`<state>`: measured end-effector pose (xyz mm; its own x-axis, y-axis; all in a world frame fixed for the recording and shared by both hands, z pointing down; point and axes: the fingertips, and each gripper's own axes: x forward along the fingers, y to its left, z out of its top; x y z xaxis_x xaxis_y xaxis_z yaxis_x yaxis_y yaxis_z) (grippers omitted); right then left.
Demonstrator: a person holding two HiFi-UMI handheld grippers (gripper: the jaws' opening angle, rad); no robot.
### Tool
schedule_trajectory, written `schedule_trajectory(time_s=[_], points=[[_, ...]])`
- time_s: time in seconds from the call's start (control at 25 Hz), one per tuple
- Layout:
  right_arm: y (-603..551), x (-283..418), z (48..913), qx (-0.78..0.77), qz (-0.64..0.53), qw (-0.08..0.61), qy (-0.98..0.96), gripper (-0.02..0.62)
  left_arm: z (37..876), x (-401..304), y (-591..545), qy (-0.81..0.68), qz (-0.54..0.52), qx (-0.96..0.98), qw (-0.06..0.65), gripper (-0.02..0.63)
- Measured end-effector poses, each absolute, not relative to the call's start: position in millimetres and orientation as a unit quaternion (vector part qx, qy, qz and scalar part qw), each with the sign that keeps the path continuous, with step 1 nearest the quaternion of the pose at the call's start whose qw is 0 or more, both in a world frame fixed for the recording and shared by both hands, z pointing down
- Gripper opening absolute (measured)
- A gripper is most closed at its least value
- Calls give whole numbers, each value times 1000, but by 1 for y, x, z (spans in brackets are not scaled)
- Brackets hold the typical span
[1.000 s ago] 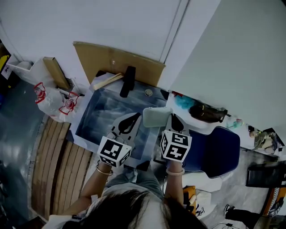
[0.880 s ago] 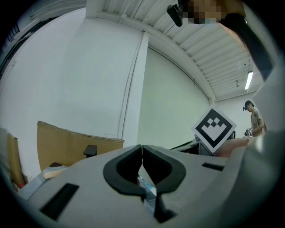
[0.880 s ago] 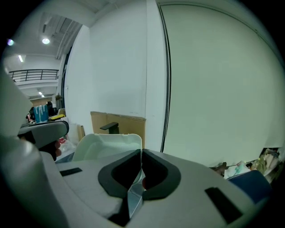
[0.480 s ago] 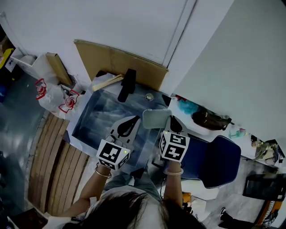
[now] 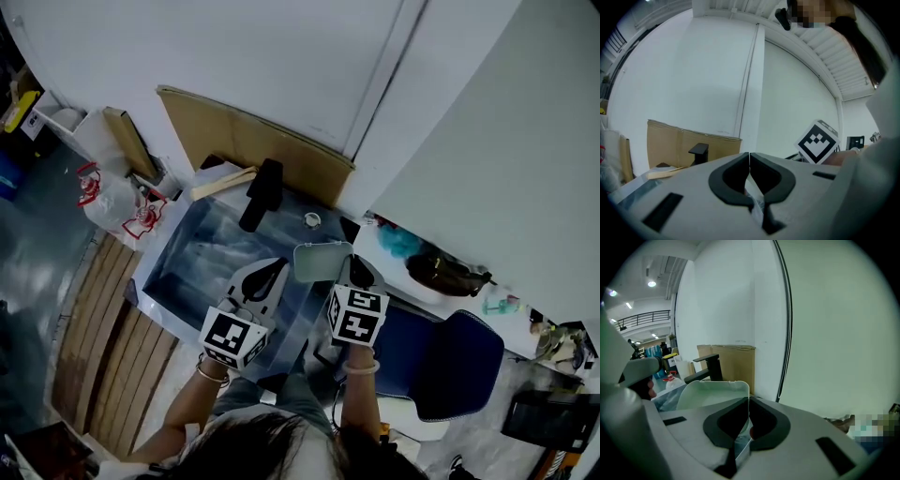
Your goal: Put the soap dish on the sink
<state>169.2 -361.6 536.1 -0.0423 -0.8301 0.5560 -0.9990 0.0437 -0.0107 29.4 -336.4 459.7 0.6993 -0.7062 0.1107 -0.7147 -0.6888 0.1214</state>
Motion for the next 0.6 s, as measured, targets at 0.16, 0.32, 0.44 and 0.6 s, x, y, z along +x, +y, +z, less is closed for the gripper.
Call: schedule_trajectory(time_s=[0.16,0.32,0.44,0.6], points=[[-377,174,548,652,207,212,-698,28,468,33,-344,-396,33,914,82,9],[-389,179,559,644,211,221,-701,28,473,38,-351,-401,37,912,82,9],[-398,182,569,638,214,228,-704,28,478,41,-356,-406,40,909,84,9],[-408,185,583,629,219,241,-706,28,485,43,-364,-415,44,905,89,9]])
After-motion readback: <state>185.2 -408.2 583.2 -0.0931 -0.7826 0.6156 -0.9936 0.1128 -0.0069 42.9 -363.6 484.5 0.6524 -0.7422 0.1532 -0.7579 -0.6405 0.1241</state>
